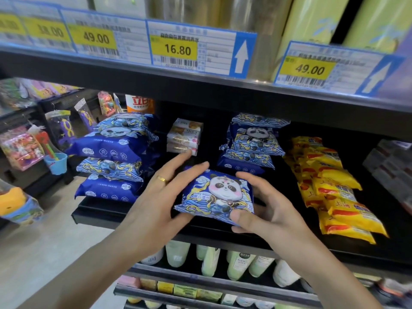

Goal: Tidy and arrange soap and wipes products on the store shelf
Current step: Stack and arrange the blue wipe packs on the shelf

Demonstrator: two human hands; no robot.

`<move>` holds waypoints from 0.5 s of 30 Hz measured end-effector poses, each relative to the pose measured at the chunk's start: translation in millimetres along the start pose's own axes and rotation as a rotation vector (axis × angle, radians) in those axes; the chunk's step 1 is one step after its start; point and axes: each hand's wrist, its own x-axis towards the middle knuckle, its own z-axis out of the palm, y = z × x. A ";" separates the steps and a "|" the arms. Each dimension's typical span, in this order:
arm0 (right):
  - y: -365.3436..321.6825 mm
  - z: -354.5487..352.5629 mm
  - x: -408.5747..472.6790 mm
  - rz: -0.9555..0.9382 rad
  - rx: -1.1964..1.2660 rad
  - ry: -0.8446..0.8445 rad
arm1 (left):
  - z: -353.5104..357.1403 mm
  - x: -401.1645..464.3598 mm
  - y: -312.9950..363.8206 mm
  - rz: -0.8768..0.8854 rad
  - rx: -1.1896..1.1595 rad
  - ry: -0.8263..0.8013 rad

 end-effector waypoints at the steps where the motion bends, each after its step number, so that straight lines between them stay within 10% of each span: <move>1: -1.1 0.8 -0.7 0.018 0.012 -0.005 | 0.3 0.2 2.8 0.014 -0.053 0.002; 15: -6.6 4.3 -7.0 0.115 -0.134 0.028 | 0.8 -3.1 13.6 -0.155 -0.414 -0.017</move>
